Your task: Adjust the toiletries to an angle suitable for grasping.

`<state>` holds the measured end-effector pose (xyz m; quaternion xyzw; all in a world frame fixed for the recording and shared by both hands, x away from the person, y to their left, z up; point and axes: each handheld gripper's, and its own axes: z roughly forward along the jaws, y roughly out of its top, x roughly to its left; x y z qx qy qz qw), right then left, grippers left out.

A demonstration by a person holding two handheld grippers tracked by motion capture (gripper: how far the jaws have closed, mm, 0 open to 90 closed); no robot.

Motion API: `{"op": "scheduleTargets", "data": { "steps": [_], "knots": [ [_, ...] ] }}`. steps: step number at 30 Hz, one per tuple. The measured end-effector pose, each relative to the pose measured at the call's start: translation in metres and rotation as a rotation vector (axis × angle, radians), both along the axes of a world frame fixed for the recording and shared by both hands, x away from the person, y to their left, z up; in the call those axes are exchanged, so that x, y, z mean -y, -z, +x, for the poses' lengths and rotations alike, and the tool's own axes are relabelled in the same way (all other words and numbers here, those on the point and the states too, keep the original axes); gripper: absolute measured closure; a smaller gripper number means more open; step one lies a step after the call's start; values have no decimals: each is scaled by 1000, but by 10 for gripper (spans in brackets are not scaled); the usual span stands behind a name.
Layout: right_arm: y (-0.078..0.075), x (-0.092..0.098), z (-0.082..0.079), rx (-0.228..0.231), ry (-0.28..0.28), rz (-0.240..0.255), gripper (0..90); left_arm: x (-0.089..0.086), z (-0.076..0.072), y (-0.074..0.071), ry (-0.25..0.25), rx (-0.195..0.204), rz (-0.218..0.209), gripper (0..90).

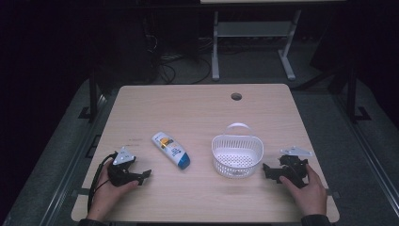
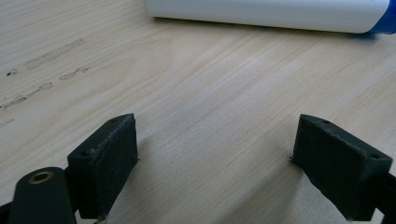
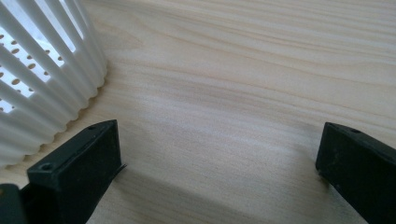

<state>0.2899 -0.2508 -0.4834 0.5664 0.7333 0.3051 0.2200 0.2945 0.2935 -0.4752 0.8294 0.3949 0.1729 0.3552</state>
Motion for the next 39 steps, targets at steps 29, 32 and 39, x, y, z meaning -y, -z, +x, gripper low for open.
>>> {"op": "scheduleTargets", "data": {
  "steps": [29,32,39],
  "knots": [
    [0,0,-1,1,1,1,0,4,1,-9,37,-40,-14,444],
    [0,0,-1,2,-1,1,0,6,2,-11,47,-50,-13,504],
    [0,0,-1,1,-1,1,0,9,4,-21,47,-78,-52,718]
  ]
}}
